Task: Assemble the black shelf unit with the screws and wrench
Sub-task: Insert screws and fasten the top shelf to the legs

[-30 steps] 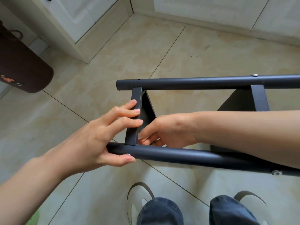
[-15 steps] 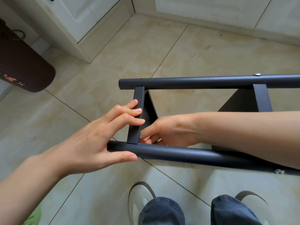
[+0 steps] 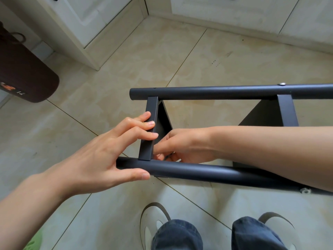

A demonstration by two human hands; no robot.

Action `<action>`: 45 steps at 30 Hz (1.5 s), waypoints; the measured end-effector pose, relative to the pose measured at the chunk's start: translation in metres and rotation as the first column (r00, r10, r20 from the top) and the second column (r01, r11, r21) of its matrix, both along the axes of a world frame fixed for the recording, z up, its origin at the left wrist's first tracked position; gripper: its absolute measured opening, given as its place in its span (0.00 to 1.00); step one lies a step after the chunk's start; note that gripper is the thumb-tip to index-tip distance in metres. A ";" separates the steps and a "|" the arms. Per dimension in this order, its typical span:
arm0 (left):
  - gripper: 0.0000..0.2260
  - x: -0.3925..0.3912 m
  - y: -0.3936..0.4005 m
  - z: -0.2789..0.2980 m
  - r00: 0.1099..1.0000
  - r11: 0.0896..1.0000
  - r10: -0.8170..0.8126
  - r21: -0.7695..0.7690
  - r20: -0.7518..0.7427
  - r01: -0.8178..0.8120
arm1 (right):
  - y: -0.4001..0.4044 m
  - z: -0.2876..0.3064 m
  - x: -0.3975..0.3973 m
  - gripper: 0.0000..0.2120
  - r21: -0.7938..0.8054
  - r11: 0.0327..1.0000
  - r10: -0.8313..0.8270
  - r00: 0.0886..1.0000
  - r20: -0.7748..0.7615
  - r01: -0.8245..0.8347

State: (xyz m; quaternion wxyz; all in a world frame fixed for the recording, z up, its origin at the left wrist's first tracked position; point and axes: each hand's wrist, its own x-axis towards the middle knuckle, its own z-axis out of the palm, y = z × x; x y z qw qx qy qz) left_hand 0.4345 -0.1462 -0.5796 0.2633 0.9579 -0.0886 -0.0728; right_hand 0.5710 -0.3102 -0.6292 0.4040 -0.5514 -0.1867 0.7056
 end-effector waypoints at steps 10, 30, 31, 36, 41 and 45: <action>0.27 0.000 0.000 0.000 1.000 1.000 0.005 -0.002 -0.007 -0.005 | 0.000 0.002 0.009 0.11 -0.049 0.998 0.033 0.999 -0.015 -0.034; 0.28 0.001 -0.001 0.002 1.000 1.000 0.007 0.007 -0.010 -0.007 | 0.000 0.001 0.007 0.12 -0.050 0.999 0.008 0.992 -0.127 -0.014; 0.28 0.001 -0.001 0.002 1.000 1.000 0.009 0.011 -0.012 -0.009 | 0.000 0.003 0.008 0.12 -0.057 0.998 0.020 0.992 -0.122 -0.028; 0.28 0.001 -0.001 0.002 1.000 1.000 0.007 0.018 -0.012 -0.007 | -0.001 0.001 0.003 0.15 -0.077 0.996 0.035 0.998 -0.049 -0.039; 0.27 0.001 -0.001 0.002 1.000 1.000 0.003 0.001 -0.008 -0.003 | 0.000 0.001 0.001 0.08 -0.055 0.999 -0.005 0.999 -0.044 0.003; 0.27 0.000 -0.001 0.002 1.000 1.000 0.007 0.001 -0.006 -0.007 | -0.002 0.001 0.009 0.10 -0.053 0.998 0.021 0.995 -0.099 -0.026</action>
